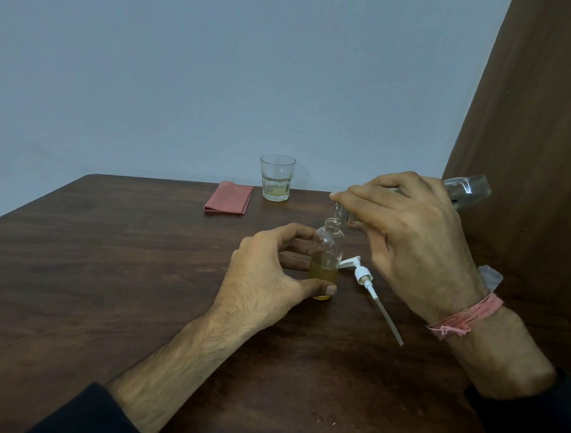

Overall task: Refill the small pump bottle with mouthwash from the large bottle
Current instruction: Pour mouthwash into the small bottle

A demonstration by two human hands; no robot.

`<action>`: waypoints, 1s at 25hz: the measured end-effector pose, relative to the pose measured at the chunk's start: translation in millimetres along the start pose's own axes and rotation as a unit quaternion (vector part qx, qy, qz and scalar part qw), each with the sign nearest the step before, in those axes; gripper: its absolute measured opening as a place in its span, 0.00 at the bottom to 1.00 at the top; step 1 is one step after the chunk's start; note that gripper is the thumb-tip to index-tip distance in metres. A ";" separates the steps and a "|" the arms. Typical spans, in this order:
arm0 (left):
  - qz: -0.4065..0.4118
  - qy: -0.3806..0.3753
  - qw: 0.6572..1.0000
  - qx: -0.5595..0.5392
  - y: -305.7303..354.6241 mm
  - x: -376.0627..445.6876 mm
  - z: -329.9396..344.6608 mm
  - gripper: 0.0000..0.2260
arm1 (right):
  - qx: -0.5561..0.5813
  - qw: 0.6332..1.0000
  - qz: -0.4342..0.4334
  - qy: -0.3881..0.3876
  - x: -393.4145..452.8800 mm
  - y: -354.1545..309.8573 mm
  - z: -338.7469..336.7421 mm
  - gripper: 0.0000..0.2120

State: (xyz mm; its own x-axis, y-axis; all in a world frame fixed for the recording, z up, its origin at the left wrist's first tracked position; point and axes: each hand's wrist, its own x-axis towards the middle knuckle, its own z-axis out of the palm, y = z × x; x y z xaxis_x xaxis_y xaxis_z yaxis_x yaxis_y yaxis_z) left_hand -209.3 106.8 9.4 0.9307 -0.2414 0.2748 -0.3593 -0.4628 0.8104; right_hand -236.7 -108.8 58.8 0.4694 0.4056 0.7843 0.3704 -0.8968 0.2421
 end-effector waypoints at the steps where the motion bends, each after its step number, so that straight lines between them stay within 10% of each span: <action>1: 0.000 0.000 1.000 0.001 0.1 -0.1 0.0 0.29 | 0.001 1.000 -0.001 0.001 -0.2 0.3 -0.1 0.26; 25: -0.008 -0.001 1.000 0.005 1.0 0.4 0.3 0.29 | -0.003 1.000 -0.007 0.008 0.1 -0.7 -0.8 0.26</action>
State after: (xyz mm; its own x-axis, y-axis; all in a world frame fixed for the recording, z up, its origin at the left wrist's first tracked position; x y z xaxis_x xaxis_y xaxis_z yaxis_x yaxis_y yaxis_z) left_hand -209.4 106.1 10.1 0.9359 -0.2358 0.2618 -0.3461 -0.4756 0.8087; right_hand -237.5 -108.2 59.2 0.4520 0.4154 0.7894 0.3719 -0.8921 0.2566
